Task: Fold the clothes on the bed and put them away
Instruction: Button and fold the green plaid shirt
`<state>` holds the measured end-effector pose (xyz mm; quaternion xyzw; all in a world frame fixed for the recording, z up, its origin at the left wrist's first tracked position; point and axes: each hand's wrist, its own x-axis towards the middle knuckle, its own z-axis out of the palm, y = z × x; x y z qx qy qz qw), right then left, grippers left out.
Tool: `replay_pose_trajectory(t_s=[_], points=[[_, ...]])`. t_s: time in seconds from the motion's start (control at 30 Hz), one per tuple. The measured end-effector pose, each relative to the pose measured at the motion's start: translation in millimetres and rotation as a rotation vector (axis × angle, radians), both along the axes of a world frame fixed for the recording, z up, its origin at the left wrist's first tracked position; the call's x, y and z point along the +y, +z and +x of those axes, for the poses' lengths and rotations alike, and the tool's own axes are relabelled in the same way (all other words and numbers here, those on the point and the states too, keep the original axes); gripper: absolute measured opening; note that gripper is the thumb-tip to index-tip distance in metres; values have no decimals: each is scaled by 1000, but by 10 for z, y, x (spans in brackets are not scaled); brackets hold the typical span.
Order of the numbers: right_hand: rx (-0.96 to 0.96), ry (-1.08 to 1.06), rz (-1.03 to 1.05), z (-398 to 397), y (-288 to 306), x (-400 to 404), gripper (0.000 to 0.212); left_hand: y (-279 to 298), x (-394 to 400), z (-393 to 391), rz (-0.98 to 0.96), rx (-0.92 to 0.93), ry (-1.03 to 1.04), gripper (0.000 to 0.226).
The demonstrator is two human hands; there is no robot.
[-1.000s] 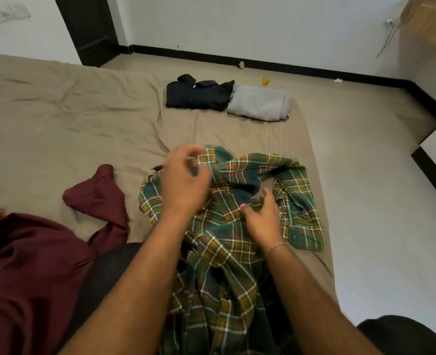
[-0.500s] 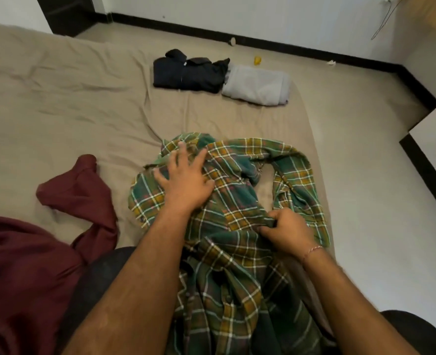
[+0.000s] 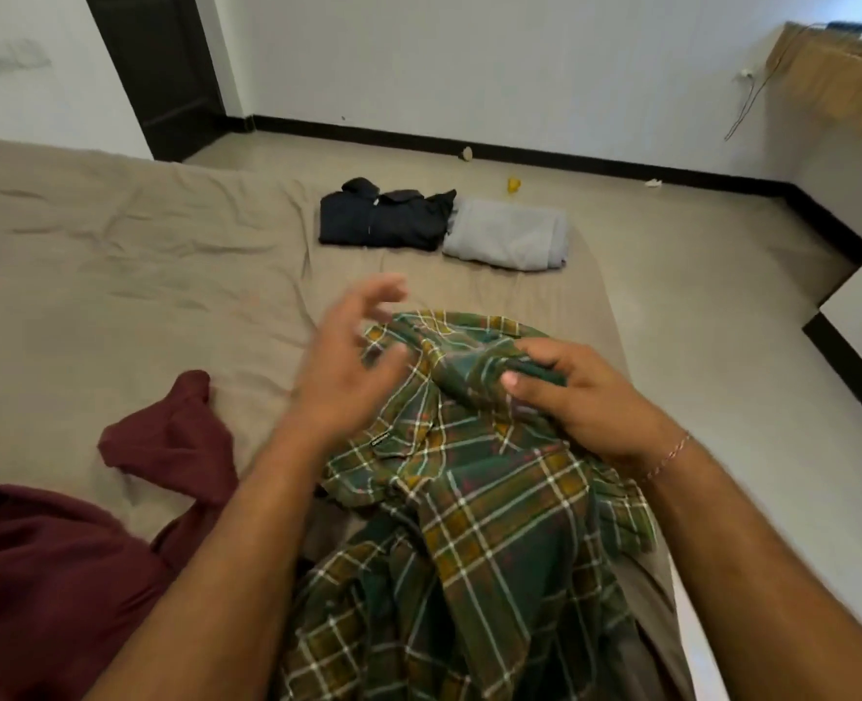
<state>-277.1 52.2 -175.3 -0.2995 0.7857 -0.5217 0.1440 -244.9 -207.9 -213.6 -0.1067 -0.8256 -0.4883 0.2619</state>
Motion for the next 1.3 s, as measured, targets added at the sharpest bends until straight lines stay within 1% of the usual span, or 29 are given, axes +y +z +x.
replay_pose_trajectory(t_s=[0.03, 0.07, 0.1, 0.13, 0.17, 0.2, 0.23, 0.3, 0.33, 0.37, 0.4, 0.47, 0.5, 0.53, 0.57, 0.6, 0.63, 0.67, 0.7, 0.73, 0.77, 0.8, 0.87, 0.93, 0.97, 1.03, 1.13, 1.2, 1.3], points=[[15, 86, 84, 17, 52, -37, 11, 67, 187, -17, -217, 4, -209, 55], [30, 122, 162, 55, 65, -67, 8, 75, 316, -55, -393, -35, -371, 53], [62, 111, 248, 71, 27, -65, 7, 64, 379, -119, -521, -101, -462, 43], [117, 40, 352, 84, -33, -13, 11, 42, 386, -149, -636, -148, -444, 27], [184, -49, 484, 95, -108, 49, 18, -21, 346, -185, -686, -159, -345, 13], [229, -125, 622, 129, -198, 152, 23, -92, 291, -163, -677, -131, -200, 16], [226, -177, 725, 181, -286, 310, 25, -177, 239, -136, -608, -91, -63, 23], [166, -234, 807, 282, -469, 525, 12, -268, 82, 21, -356, -39, 201, 28], [166, -302, 797, 324, -546, 631, 4, -281, 7, 71, -227, -11, 317, 26], [192, -394, 757, 364, -606, 726, 3, -257, -54, 111, -100, 39, 425, 23], [238, -492, 673, 381, -673, 801, 6, -207, -125, 133, 10, 106, 512, 19], [299, -653, 408, 365, -690, 859, 13, -33, -268, 150, 146, 220, 599, 12], [290, -714, 264, 326, -646, 859, 15, 22, -329, 134, 151, 208, 609, 12], [253, -761, 144, 260, -620, 855, 13, 48, -363, 110, 94, 137, 618, 13], [204, -797, 65, 186, -605, 847, 11, 3, -401, 73, -19, 7, 629, 14], [164, -820, 49, 107, -633, 850, 7, -79, -423, 45, -142, -158, 620, 15], [135, -825, 108, 19, -713, 875, 3, -182, -440, 25, -235, -323, 579, 15], [93, -816, 231, -58, -834, 931, 5, -296, -434, 8, -292, -467, 524, 16], [25, -787, 361, -93, -963, 981, 12, -383, -443, 4, -329, -553, 475, 17], [-55, -752, 465, -113, -1082, 1042, 21, -440, -434, -14, -351, -588, 449, 18], [-110, -727, 513, -110, -1160, 1081, 29, -456, -435, -33, -360, -581, 448, 18], [-118, -724, 523, -104, -1194, 1102, 37, -434, -433, -43, -351, -547, 457, 14], [-13, -797, 476, -94, -1189, 1149, 44, -405, -407, -108, -332, -438, 471, 8], [94, -864, 431, -64, -1130, 1155, 39, -384, -396, -124, -328, -354, 462, 4], [86, -864, 435, -58, -1109, 1156, 34, -391, -397, -126, -331, -333, 450, 3], [4, -795, 527, -45, -1110, 1145, 33, -413, -411, -129, -327, -336, 444, 5], [-59, -733, 686, -43, -1114, 1060, 40, -452, -460, -170, -308, -378, 442, 6], [-32, -761, 685, -52, -1116, 979, 39, -475, -483, -199, -306, -421, 442, 5], [65, -838, 646, -53, -1103, 875, 34, -518, -498, -203, -323, -461, 466, 7]])
